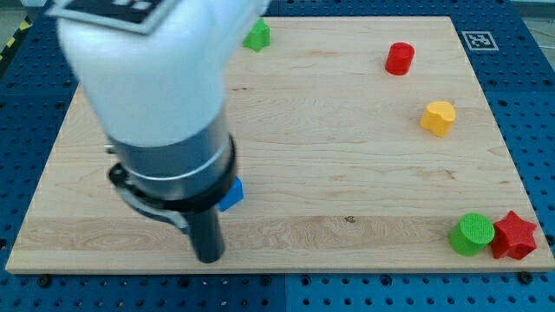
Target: Tap the blue cube
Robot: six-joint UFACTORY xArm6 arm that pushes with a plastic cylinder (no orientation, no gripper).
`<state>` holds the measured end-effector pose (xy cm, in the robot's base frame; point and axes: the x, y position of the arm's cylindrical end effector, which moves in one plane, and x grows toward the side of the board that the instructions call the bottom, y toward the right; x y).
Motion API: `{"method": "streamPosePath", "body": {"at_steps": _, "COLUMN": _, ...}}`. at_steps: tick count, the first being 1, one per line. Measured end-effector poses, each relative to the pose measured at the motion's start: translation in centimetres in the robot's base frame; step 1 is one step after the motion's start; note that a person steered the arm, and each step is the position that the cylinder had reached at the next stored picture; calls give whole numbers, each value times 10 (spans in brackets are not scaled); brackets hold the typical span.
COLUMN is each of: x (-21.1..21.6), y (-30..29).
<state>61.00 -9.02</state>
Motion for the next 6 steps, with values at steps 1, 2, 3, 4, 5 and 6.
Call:
{"method": "streamPosePath", "body": {"at_steps": 1, "x": -13, "y": -28}}
{"method": "streamPosePath", "body": {"at_steps": 2, "x": -38, "y": -42}}
{"method": "streamPosePath", "body": {"at_steps": 3, "x": -44, "y": -42}}
{"method": "streamPosePath", "body": {"at_steps": 4, "x": -47, "y": -42}}
{"method": "streamPosePath", "body": {"at_steps": 5, "x": -52, "y": -43}}
{"method": "streamPosePath", "body": {"at_steps": 6, "x": -64, "y": -43}}
